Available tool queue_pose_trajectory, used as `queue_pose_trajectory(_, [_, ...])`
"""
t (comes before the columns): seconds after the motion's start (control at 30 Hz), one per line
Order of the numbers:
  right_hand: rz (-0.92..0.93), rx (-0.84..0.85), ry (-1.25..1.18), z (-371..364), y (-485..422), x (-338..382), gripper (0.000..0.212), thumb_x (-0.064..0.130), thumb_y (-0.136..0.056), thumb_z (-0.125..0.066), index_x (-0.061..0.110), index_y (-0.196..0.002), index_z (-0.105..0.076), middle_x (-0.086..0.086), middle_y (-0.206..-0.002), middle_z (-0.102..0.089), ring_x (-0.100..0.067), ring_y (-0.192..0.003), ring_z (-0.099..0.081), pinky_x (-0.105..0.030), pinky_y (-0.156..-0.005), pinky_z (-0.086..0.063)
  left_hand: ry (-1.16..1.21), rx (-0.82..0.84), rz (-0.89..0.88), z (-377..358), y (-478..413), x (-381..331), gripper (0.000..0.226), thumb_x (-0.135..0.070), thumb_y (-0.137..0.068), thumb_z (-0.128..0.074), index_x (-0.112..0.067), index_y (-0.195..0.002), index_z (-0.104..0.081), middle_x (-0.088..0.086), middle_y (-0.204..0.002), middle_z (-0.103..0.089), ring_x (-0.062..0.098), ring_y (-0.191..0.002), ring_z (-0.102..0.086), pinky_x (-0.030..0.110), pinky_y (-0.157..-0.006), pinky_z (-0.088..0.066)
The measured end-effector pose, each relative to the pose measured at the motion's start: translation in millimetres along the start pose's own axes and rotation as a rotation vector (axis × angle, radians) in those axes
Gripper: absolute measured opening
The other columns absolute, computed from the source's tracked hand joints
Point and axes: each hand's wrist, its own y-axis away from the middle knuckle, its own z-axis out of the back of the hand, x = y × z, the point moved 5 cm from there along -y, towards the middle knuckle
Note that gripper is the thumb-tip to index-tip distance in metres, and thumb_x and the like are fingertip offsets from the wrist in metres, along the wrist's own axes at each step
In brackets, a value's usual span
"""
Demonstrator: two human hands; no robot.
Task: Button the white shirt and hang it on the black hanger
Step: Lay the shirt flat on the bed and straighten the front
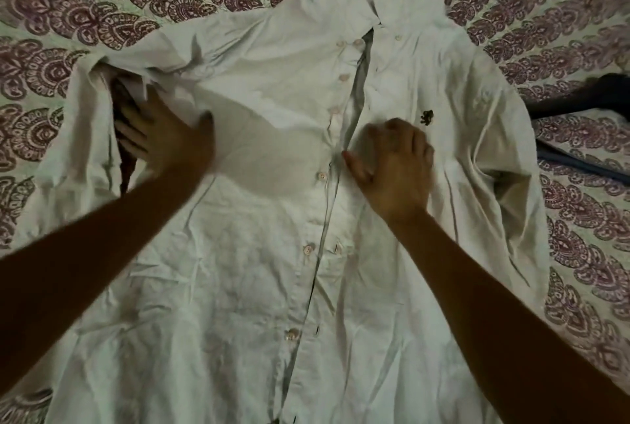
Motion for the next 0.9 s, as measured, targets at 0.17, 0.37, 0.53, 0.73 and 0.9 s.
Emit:
queue_pose_trajectory(0.17, [-0.133,0.136,-0.191,-16,17,30,0.045,0.042,-0.087,-0.055,0.020,-0.126,-0.048,-0.010,-0.118,-0.051,-0.030,-0.102,-0.054,-0.036,-0.080,-0.046,-0.119,0.074,-0.918,-17,145,-27,0.062,-0.047,-0.093,-0.030,-0.015,-0.145,-0.023,0.019,-0.154,-0.010,0.038,-0.143,-0.004,0.051,-0.114,0.003])
queue_pose_trajectory(0.37, [-0.467,0.026,-0.614,-9,12,21,0.021,0.015,-0.085,-0.061,0.011,-0.104,-0.067,-0.003,-0.102,-0.069,-0.019,-0.095,-0.063,-0.019,-0.074,-0.040,-0.225,0.285,-1.107,-55,202,-14,0.066,-0.053,-0.093,-0.029,-0.011,-0.143,-0.030,0.012,-0.153,-0.025,0.031,-0.142,-0.019,0.046,-0.114,-0.013])
queue_pose_trajectory(0.53, [-0.324,0.092,-0.728,-15,17,30,0.023,0.006,-0.086,-0.057,0.004,-0.106,-0.069,-0.009,-0.105,-0.070,-0.021,-0.098,-0.064,-0.015,-0.083,-0.042,-0.216,0.339,-1.182,-54,205,-4,0.066,-0.053,-0.094,-0.025,-0.011,-0.144,-0.027,0.009,-0.153,-0.023,0.026,-0.143,-0.013,0.045,-0.114,-0.011])
queue_pose_trajectory(0.73, [-0.246,0.151,-0.708,-7,33,33,0.019,0.010,-0.087,-0.059,0.006,-0.104,-0.067,-0.006,-0.101,-0.069,-0.010,-0.085,-0.058,-0.004,-0.067,-0.032,-0.114,0.377,-1.189,-36,214,4,0.047,-0.047,-0.089,-0.041,-0.021,-0.127,-0.047,0.001,-0.131,-0.054,0.023,-0.118,-0.049,0.034,-0.096,-0.042])
queue_pose_trajectory(0.9, [-0.299,0.106,-0.689,4,114,33,0.022,0.016,-0.089,-0.056,0.017,-0.109,-0.065,0.000,-0.092,-0.067,-0.010,-0.079,-0.060,-0.022,-0.077,-0.048,0.082,0.380,-0.958,-19,223,18,0.037,-0.036,-0.082,-0.061,-0.012,-0.110,-0.055,0.003,-0.107,-0.061,0.021,-0.090,-0.059,0.028,-0.078,-0.043])
